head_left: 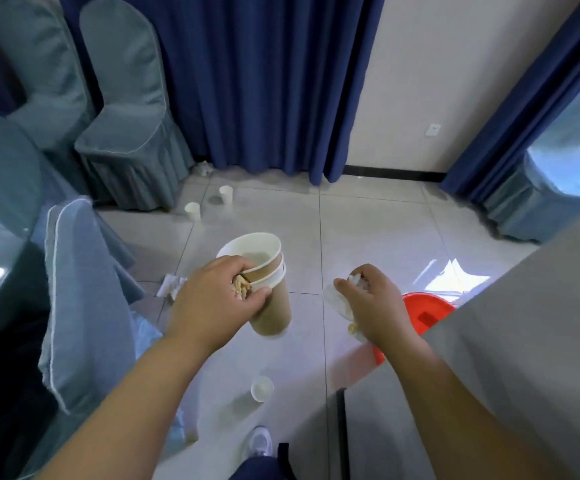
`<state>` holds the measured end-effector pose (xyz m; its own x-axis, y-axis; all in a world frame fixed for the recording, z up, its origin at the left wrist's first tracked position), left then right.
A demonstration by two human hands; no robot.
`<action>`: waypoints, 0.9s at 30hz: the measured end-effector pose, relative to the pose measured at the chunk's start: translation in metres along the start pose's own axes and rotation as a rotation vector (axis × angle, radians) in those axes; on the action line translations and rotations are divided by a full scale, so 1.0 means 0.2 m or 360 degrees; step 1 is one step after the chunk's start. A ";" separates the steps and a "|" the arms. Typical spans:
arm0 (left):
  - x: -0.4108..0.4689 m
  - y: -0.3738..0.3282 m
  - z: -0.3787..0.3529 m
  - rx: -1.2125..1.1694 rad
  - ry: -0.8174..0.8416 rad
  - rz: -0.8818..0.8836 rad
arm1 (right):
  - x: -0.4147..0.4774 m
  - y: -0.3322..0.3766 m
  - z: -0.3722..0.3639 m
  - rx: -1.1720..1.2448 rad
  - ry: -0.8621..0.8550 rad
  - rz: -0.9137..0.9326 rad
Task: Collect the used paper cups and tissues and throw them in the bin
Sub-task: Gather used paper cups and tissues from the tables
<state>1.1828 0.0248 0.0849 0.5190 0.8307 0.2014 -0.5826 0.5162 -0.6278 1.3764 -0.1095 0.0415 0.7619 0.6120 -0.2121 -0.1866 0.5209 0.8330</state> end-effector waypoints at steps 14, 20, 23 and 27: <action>1.16 -0.07 -0.48 -0.0016 0.0166 -0.0190 | 1.14 0.11 0.06 0.0324 -0.0181 -0.0257; 1.72 -0.23 -0.86 -0.0002 0.0275 -0.0270 | 1.80 0.11 0.18 0.0364 -0.0188 -0.0307; 1.93 -0.34 -1.03 -0.0013 0.0360 -0.0342 | 2.02 0.07 0.32 0.0369 -0.0266 -0.0333; 2.08 -0.50 -1.27 -0.0048 0.0479 -0.0425 | 2.16 -0.06 0.55 0.0391 -0.0432 -0.0402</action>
<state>1.6171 0.2656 0.0404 0.8123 0.5677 0.1340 -0.3862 0.6957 -0.6057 1.7763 0.0840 -0.0047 0.9061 0.2881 -0.3097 0.1541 0.4569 0.8761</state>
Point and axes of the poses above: each hand's wrist, its own x-axis towards the middle knuckle, its own z-axis out of the back of the hand, y = z × x, the point moved 8 cm from there along x, towards the middle knuckle, and after that the axes turned 2 degrees about -y, right-handed, at the moved point
